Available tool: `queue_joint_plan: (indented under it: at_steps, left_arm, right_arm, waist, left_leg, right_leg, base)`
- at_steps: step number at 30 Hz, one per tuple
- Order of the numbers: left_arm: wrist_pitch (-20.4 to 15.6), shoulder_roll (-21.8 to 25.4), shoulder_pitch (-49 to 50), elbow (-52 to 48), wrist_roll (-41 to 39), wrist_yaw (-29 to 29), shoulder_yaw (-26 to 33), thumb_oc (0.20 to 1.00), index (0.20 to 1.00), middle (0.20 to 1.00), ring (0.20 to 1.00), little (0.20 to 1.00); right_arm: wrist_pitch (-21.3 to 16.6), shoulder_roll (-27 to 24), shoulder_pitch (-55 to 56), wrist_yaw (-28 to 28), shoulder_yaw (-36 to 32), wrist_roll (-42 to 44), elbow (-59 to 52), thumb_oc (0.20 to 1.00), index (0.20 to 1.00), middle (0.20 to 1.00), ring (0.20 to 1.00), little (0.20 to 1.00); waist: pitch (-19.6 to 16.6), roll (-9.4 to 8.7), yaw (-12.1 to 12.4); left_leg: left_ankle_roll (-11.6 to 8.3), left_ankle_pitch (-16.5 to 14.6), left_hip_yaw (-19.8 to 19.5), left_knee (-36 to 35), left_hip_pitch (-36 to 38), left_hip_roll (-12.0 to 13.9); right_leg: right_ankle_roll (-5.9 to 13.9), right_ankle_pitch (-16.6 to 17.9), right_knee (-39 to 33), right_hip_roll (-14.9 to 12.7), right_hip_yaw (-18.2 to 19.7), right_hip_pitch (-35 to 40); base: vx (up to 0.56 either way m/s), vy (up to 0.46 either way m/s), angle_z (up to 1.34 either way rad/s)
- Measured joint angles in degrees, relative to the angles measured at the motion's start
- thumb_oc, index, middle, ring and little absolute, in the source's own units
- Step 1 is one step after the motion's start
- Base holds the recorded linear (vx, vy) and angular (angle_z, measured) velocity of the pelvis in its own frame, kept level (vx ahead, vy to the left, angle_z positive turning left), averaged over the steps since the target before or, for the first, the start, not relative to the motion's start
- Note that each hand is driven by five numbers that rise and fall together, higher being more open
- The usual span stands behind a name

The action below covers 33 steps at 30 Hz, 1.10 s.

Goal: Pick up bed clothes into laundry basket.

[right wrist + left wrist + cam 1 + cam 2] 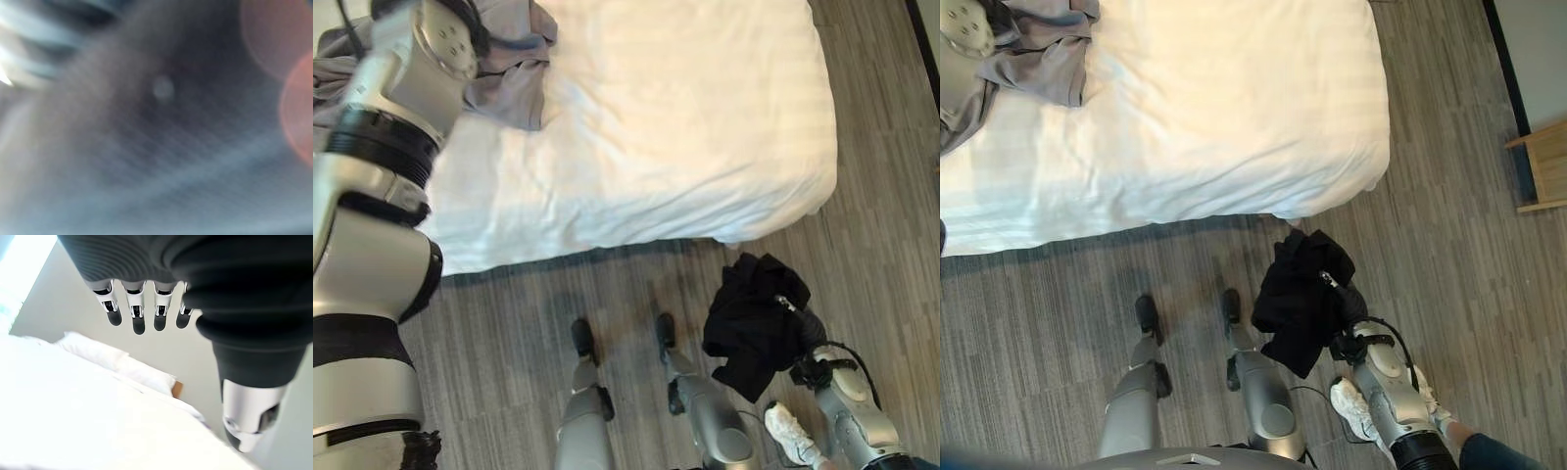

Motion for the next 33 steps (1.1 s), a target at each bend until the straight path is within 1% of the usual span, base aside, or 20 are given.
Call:
queue_joint_plan:
  at_steps: [1,2,3,4,5,9,10,11,13,15,20,23,26,27,28,33]
  left_arm:
    - [1.1,0.0,-1.0,1.0,2.5,0.3,-3.0,1.0,1.0,1.0,1.0,1.0]
    - [2.1,0.0,-1.4,2.1,7.2,0.1,-5.4,1.0,1.0,1.0,1.0,1.0]
    - [2.4,-0.1,-1.4,2.9,9.3,-0.1,-6.4,1.0,1.0,1.0,1.0,1.0]
    - [2.9,-0.2,-1.8,4.5,12.3,-1.4,-9.4,1.0,1.0,1.0,1.0,1.0]
    - [3.2,-0.2,-1.8,5.6,14.7,-3.2,-10.9,1.0,1.0,1.0,1.0,1.0]
    - [4.0,-0.8,-1.9,9.0,19.0,-6.7,-12.0,1.0,1.0,1.0,1.0,1.0]
    - [4.4,-0.7,-1.8,10.4,20.9,-7.1,-13.0,1.0,1.0,1.0,1.0,1.0]
    - [4.5,-0.7,-1.8,10.8,21.0,-7.3,-13.1,1.0,1.0,1.0,1.0,1.0]
    - [4.6,-0.7,-1.8,12.0,21.3,-8.2,-13.1,1.0,1.0,1.0,1.0,1.0]
    - [4.6,-1.0,-1.7,12.0,22.6,-9.1,-13.1,1.0,1.0,1.0,1.0,1.0]
    - [4.6,-1.1,-1.7,11.7,22.0,-9.2,-12.3,1.0,1.0,1.0,1.0,1.0]
    - [4.5,-1.2,-0.4,11.0,21.9,-9.0,-8.3,1.0,1.0,1.0,1.0,1.0]
    - [4.5,-1.4,-0.4,11.0,18.3,-9.1,-5.6,1.0,1.0,1.0,1.0,1.0]
    - [4.5,-1.3,-0.5,11.0,17.9,-9.1,-5.7,0.489,0.489,0.489,0.489,0.489]
    - [4.4,-1.4,-0.4,11.2,17.3,-9.2,-4.7,0.2,0.2,0.2,0.2,0.2]
    - [3.4,-2.2,0.6,12.3,13.3,-9.4,-4.7,0.2,0.2,0.2,0.2,0.2]
  right_arm:
    - [0.0,-0.2,0.0,0.0,0.3,0.1,0.0,0.2,0.2,0.2,0.2,0.2]
    - [0.0,-0.7,0.0,0.3,0.6,0.3,0.1,0.2,0.2,0.2,0.2,0.2]
    - [0.0,-1.1,0.0,0.5,0.6,0.8,0.1,0.2,0.2,0.2,0.2,0.2]
    - [0.0,-1.6,-0.1,0.7,0.6,1.6,0.1,0.2,0.2,0.2,0.2,0.2]
    - [0.0,-1.8,-0.3,0.8,0.4,2.1,0.2,0.2,0.2,0.2,0.2,0.2]
    - [0.0,-1.8,-0.7,1.1,0.7,2.7,0.6,0.2,0.2,0.2,0.2,0.2]
    - [0.0,-1.6,-0.9,1.3,1.1,2.8,0.5,0.2,0.2,0.2,0.2,0.2]
    - [0.0,-1.6,-0.9,1.4,1.1,2.9,0.4,0.2,0.2,0.2,0.2,0.2]
    - [-0.1,-1.6,-1.0,1.8,0.8,3.4,0.2,0.2,0.2,0.2,0.2,0.2]
    - [-0.1,-1.6,-1.0,2.1,0.8,3.4,0.3,0.2,0.2,0.2,0.2,0.2]
    - [-0.1,-1.6,-1.0,2.2,0.8,3.4,0.3,0.2,0.2,0.2,0.2,0.2]
    - [-0.1,-1.5,-1.0,2.1,0.9,3.3,0.5,0.2,0.2,0.2,0.2,0.2]
    - [-0.1,-1.5,-0.9,2.2,1.2,3.2,0.3,0.2,0.2,0.2,0.2,0.2]
    - [-0.1,-1.5,-1.0,2.1,1.2,3.2,0.3,0.2,0.2,0.2,0.2,0.2]
    - [-0.1,-1.5,-0.9,2.2,1.2,3.2,0.0,0.2,0.2,0.2,0.2,0.2]
    - [-0.1,-1.6,-0.8,2.4,1.7,3.2,-1.2,0.2,0.2,0.2,0.2,0.2]
  waist:
    - [0.0,-0.02,0.0]
    - [0.0,-0.02,0.0]
    - [0.0,-0.03,-0.1]
    - [0.0,-0.04,-0.3]
    - [-0.1,-0.1,-0.5]
    - [-0.6,-1.46,-0.9]
    - [-1.0,-2.56,-1.2]
    - [-1.1,-3.15,-1.4]
    - [-1.5,-4.9,-1.9]
    - [-1.5,-5.9,-2.0]
    - [-1.5,-6.14,-2.0]
    - [-1.4,-6.13,-1.9]
    - [-1.4,-6.06,-2.0]
    - [-1.3,-6.03,-1.9]
    - [-1.2,-5.86,-1.9]
    - [-0.9,-5.48,-2.1]
  left_leg:
    - [0.0,0.0,-0.1,0.0,-0.1,0.0]
    - [-0.01,0.0,-0.3,0.0,-0.2,0.0]
    - [-0.02,0.0,-0.3,0.0,-0.2,0.0]
    - [-0.02,0.0,-0.5,0.1,-0.5,-0.1]
    - [-0.01,0.0,-0.7,0.1,-0.8,0.0]
    - [0.19,0.1,-0.6,0.1,-1.9,0.3]
    - [0.2,0.1,-0.6,0.1,-2.0,0.4]
    - [0.2,0.1,-0.5,0.1,-2.0,0.5]
    - [0.16,0.1,0.0,0.1,-2.1,0.6]
    - [0.04,0.0,0.5,0.0,-2.2,0.5]
    - [0.07,0.1,0.3,0.2,-5.4,0.6]
    - [0.06,0.1,0.1,0.2,-6.8,0.7]
    - [0.04,0.3,-0.4,0.2,-7.1,0.7]
    - [0.03,0.3,-0.5,0.2,-7.1,0.7]
    - [0.03,0.3,-0.6,0.2,-7.1,0.7]
    - [0.03,0.4,-0.6,0.2,-6.2,0.6]
  right_leg:
    - [0.01,0.0,0.0,0.2,-0.1,0.0]
    - [0.01,0.0,0.0,0.2,-0.2,0.0]
    - [0.03,0.0,0.0,0.2,-0.3,-0.1]
    - [0.1,-0.1,0.0,0.2,-0.5,-0.2]
    - [0.1,-0.1,0.0,0.3,-0.7,-0.5]
    - [0.04,0.0,0.0,0.8,-0.5,-1.7]
    - [0.03,0.0,0.0,1.0,-0.5,-1.9]
    - [0.02,0.0,0.0,1.1,-0.5,-2.0]
    - [0.01,0.0,0.0,1.1,-0.2,-2.3]
    - [0.02,0.0,0.0,1.0,-0.2,-2.6]
    - [-0.18,0.2,0.0,1.0,-0.5,-5.6]
    - [-0.17,0.2,0.0,1.1,-0.7,-6.8]
    - [-0.17,0.2,0.0,1.1,-1.0,-7.0]
    - [-0.17,0.2,0.0,1.1,-1.1,-7.0]
    - [-0.17,0.2,0.0,1.1,-1.2,-6.9]
    - [-0.16,0.2,0.0,1.0,-1.4,-6.1]
  base:
    - [0.01,-0.017,0.03]
    - [0.0,0.0,0.0]
    - [0.01,-0.009,0.05]
    - [-0.01,-0.005,0.07]
    - [-0.01,-0.005,0.06]
    - [0.0,0.006,-0.02]
    - [-0.01,0.009,-0.07]
    - [-0.01,0.005,-0.11]
    - [-0.02,-0.004,-0.09]
    - [-0.03,0.001,-0.06]
    - [-0.02,-0.003,0.01]
    - [-0.01,-0.001,0.01]
    - [-0.01,-0.001,0.03]
    - [0.0,0.0,0.0]
    - [0.0,0.0,0.0]
    - [0.0,-0.001,0.01]
